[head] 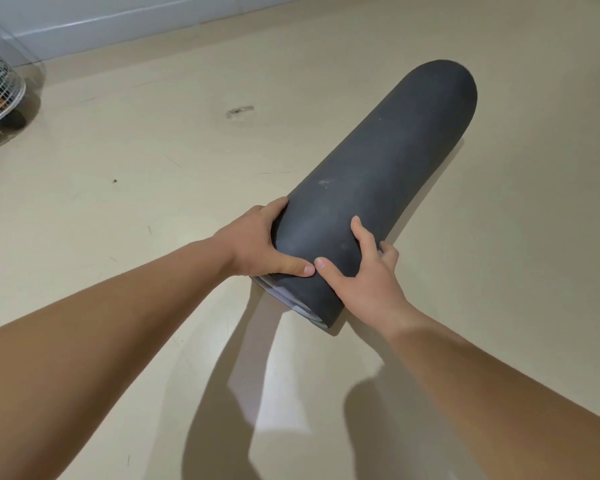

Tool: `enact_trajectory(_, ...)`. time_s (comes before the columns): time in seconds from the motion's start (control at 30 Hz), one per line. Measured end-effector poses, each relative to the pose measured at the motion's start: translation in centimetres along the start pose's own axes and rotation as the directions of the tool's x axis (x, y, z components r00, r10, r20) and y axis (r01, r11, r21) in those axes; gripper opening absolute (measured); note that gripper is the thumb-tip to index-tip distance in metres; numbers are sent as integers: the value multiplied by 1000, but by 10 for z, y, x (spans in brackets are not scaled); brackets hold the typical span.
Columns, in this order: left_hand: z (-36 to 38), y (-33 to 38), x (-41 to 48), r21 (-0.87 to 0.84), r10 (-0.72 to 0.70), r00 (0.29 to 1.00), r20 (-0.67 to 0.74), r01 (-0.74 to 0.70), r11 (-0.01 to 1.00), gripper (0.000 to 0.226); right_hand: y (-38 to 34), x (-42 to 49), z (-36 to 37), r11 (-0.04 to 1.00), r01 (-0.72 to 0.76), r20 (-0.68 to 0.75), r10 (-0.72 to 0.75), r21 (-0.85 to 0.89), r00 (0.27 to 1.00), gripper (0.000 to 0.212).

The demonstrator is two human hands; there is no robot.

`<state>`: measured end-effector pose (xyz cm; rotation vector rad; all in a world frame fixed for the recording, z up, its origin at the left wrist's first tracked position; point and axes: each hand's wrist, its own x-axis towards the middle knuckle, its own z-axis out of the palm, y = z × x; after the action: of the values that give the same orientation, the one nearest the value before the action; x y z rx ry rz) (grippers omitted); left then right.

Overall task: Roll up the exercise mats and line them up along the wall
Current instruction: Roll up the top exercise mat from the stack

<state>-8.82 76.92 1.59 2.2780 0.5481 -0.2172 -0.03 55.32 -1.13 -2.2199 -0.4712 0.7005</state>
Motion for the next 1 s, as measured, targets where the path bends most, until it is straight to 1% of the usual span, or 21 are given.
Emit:
enact_trajectory(0.07, -5, 12, -4, 45, 38, 999, -21, -37, 998, 107, 2, -7, -12, 998, 29, 21, -30, 53, 999, 81)
enact_trajectory(0.13, -8, 24, -10, 109, 73, 996, -50, -68, 992, 97, 4, -15, -22, 993, 59, 0, -60, 100, 998, 74)
enact_trajectory(0.23, -14, 37, -19, 170, 74, 995, -66, -62, 984, 91, 5, -20, -30, 992, 60, -60, -54, 112, 997, 75)
enact_trajectory(0.33, -17, 49, -27, 194, 62, 989, -135, -35, 980, 84, 6, -24, -32, 991, 41, -80, -30, 126, 996, 74)
enact_trajectory(0.4, -15, 56, -27, 209, 50, 992, -116, -25, 978, 81, 8, -24, -33, 988, 30, -79, -18, 153, 997, 74)
enact_trajectory(0.47, -9, 58, -27, 233, -5, 998, -61, 19, 972, 86, 9, -24, -33, 979, 17, -83, 0, 203, 997, 79)
enact_trajectory(0.53, -1, 55, -25, 220, -43, 999, -26, 47, 974, 90, 10, -22, -33, 967, -5, -80, 26, 254, 996, 87)
enact_trajectory(0.6, 2, 49, -24, 179, -26, 1000, -6, 26, 983, 94, 11, -21, -32, 948, -21, -55, 41, 317, 998, 92)
enact_trajectory(0.63, 2, 45, -24, 176, -17, 999, 31, 11, 984, 102, 12, -21, -32, 939, -31, -43, 49, 342, 998, 92)
enact_trajectory(0.67, 1, 43, -26, 218, -19, 997, 78, 1, 976, 116, 12, -21, -31, 935, -37, -35, 53, 353, 998, 91)
enact_trajectory(0.7, 0, 37, -28, 307, -13, 994, 105, -20, 952, 132, 13, -22, -30, 936, -38, -33, 52, 350, 998, 91)
enact_trajectory(0.73, 1, 31, -30, 444, -1, 996, 84, -36, 895, 142, 12, -22, -30, 940, -35, -30, 48, 340, 998, 90)
enact_trajectory(0.77, 4, 24, -33, 588, 40, 999, 12, -40, 808, 138, 12, -22, -29, 942, -33, -27, 44, 333, 999, 90)
enact_trajectory(0.8, 10, 18, -36, 690, 108, 991, -81, -23, 724, 123, 12, -21, -28, 943, -35, -22, 45, 330, 999, 90)
enact_trajectory(0.83, 19, 9, -37, 731, 179, 970, -162, -4, 682, 105, 12, -21, -28, 944, -39, -17, 47, 327, 999, 90)
enact_trajectory(0.87, 26, 4, -39, 735, 227, 951, -210, 1, 679, 89, 12, -22, -27, 945, -41, -14, 49, 326, 999, 90)
enact_trajectory(0.9, 34, -1, -40, 721, 257, 936, -238, -6, 692, 77, 13, -22, -26, 944, -47, -6, 52, 327, 999, 91)
enact_trajectory(0.97, 43, -9, -37, 703, 312, 911, -270, -34, 710, 65, 15, -23, -25, 926, -94, 27, 90, 366, 996, 96)
enact_trajectory(1.0, 45, -7, -36, 704, 327, 909, -258, -55, 708, 62, 17, -24, -26, 903, -138, 56, 126, 407, 990, 99)
